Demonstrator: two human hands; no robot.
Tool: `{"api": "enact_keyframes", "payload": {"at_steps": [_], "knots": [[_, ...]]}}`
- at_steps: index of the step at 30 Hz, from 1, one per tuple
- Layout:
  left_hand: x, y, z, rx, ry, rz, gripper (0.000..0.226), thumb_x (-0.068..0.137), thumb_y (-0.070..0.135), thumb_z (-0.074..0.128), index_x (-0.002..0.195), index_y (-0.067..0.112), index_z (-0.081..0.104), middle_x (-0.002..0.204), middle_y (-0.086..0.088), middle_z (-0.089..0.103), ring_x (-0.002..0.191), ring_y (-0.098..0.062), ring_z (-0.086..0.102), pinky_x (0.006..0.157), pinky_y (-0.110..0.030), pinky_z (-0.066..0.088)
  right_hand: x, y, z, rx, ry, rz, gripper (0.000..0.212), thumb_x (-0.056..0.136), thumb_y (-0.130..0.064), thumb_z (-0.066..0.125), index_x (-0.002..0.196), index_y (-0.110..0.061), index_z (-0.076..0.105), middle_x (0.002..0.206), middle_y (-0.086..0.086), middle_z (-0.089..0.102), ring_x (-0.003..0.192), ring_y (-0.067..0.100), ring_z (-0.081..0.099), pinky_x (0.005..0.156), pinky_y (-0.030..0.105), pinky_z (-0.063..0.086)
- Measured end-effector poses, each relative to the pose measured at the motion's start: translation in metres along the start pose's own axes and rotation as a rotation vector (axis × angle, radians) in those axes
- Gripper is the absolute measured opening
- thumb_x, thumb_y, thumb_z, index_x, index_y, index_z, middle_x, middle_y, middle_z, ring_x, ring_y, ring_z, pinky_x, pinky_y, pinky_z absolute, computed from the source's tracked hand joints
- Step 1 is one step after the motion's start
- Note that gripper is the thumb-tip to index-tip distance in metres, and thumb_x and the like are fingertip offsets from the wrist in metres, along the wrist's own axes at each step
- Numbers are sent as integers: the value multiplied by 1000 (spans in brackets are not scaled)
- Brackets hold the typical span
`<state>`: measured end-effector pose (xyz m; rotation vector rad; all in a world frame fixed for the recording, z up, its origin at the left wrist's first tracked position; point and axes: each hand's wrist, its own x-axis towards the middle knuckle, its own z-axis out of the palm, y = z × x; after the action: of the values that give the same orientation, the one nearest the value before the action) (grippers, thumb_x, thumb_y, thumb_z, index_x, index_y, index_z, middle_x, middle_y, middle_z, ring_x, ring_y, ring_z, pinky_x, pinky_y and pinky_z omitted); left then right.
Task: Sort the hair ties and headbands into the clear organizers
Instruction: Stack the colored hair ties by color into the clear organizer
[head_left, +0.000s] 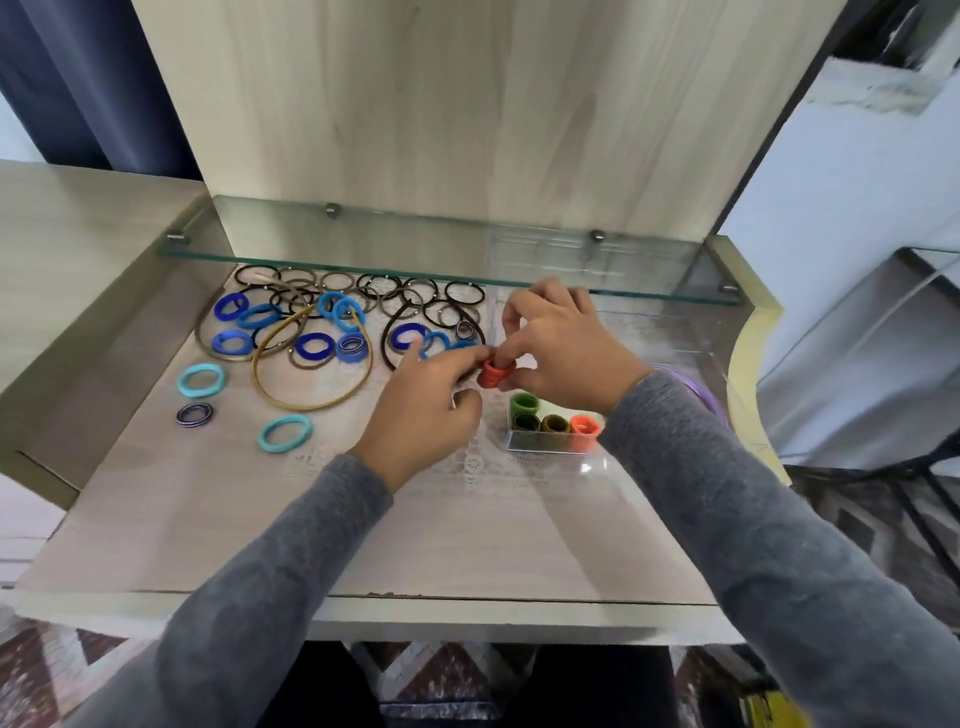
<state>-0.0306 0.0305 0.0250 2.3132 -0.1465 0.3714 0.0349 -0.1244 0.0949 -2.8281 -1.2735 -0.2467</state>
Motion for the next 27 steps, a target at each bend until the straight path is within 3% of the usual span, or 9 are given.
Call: {"api": "enact_keyframes", "payload": {"at_steps": [2, 7, 11, 16, 22, 27], "knots": [[5, 4, 6, -12, -41, 17, 52, 84, 15, 45, 134, 18, 59, 125, 4, 68, 116, -12, 60, 125, -33, 1, -6, 8, -2, -12, -23, 25, 22, 80, -44, 70, 99, -33, 74, 111, -3, 49, 114, 24, 35, 94, 39, 23], [12, 12, 20, -32, -103, 76, 55, 83, 21, 39, 135, 21, 58, 136, 8, 60, 126, -5, 47, 125, -42, 4, -19, 25, -1, -14, -58, 78, 22, 81, -43, 70, 101, -33, 74, 110, -3, 48, 113, 23, 34, 94, 39, 24], [9, 4, 30, -2, -78, 165, 52, 90, 34, 39, 139, 25, 52, 143, 12, 49, 133, 1, 37, 121, -52, 16, -28, 37, 2, -13, -105, 128, 24, 82, -44, 68, 104, -34, 72, 111, -4, 46, 113, 22, 33, 93, 37, 23], [3, -5, 38, 39, -18, 266, 53, 90, 37, 46, 141, 21, 49, 148, 8, 44, 141, -8, 34, 116, -52, 25, -29, 46, 8, 116, -189, 142, 22, 82, -38, 72, 101, -28, 74, 100, -6, 43, 98, 14, 38, 89, 33, 35], [3, -9, 40, 14, -11, 234, 50, 92, 37, 44, 138, 19, 52, 146, 7, 47, 141, -9, 35, 116, -45, 28, -25, 47, 19, 135, -270, 131, 20, 86, -36, 69, 102, -25, 73, 101, -6, 44, 104, 16, 44, 83, 29, 36], [3, -9, 40, 28, -48, 266, 54, 89, 42, 51, 138, 20, 50, 145, 9, 48, 139, -7, 38, 115, -37, 27, -17, 45, 20, 116, -374, 128, 22, 86, -25, 68, 108, -22, 70, 112, 0, 50, 110, 20, 45, 90, 35, 43]]}}
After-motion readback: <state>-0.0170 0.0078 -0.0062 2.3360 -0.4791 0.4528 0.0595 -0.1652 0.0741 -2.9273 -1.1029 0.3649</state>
